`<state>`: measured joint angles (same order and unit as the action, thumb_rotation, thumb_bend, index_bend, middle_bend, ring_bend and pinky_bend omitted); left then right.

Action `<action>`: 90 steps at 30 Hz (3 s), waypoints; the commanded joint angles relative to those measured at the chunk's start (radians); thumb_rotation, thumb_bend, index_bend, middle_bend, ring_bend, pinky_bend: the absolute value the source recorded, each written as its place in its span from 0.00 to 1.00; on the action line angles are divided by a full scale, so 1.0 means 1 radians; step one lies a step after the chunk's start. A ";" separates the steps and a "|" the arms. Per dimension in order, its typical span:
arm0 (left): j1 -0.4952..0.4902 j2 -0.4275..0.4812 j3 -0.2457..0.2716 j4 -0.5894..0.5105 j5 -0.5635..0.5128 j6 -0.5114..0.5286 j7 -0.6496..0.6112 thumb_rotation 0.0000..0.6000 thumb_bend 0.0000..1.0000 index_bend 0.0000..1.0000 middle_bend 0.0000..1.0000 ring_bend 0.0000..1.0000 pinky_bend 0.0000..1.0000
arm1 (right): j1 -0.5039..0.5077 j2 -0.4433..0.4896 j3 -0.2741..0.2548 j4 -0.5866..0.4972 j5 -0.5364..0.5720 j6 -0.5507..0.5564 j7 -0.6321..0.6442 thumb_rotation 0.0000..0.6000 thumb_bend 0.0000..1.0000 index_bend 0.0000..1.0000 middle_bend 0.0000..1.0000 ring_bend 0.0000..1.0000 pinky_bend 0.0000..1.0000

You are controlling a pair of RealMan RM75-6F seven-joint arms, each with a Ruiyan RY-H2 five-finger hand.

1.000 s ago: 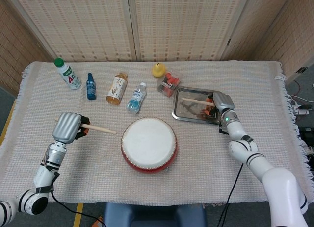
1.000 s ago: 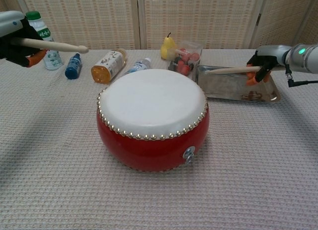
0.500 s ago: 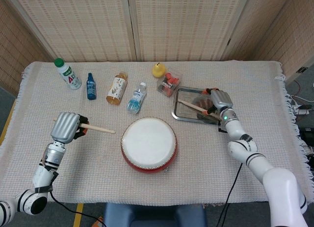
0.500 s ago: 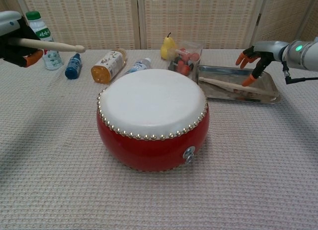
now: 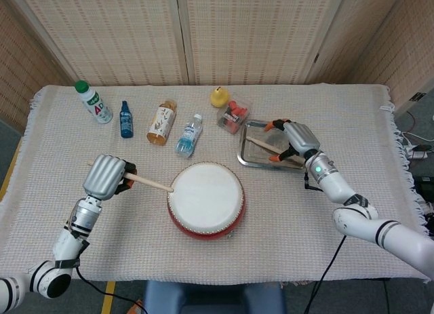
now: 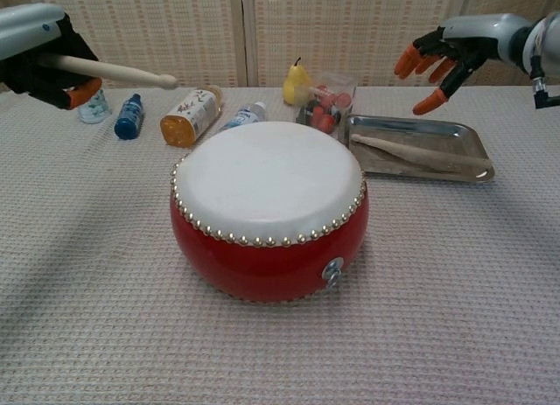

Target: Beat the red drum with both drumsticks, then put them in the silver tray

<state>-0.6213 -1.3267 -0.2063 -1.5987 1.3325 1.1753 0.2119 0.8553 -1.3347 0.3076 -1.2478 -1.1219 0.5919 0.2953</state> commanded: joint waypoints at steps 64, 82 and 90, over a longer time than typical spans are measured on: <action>-0.278 -0.278 -0.072 -0.055 -0.389 0.029 0.618 1.00 0.98 0.95 1.00 1.00 1.00 | 0.368 -0.122 0.039 -0.553 0.838 0.418 -0.643 1.00 0.29 0.59 0.26 0.18 0.23; -0.291 -0.279 -0.033 -0.029 -0.335 0.037 0.629 1.00 0.98 0.90 1.00 1.00 1.00 | 0.361 -0.135 0.047 -0.541 0.828 0.436 -0.681 1.00 0.38 0.70 0.32 0.22 0.24; -0.289 -0.277 -0.021 -0.021 -0.299 0.043 0.617 1.00 0.98 0.86 1.00 0.97 1.00 | 0.361 -0.147 0.052 -0.533 0.825 0.454 -0.696 1.00 0.40 0.79 0.41 0.32 0.33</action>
<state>-0.9112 -1.6043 -0.2302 -1.6204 1.0239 1.2165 0.8336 1.2176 -1.4790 0.3572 -1.7841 -0.2938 1.0419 -0.4016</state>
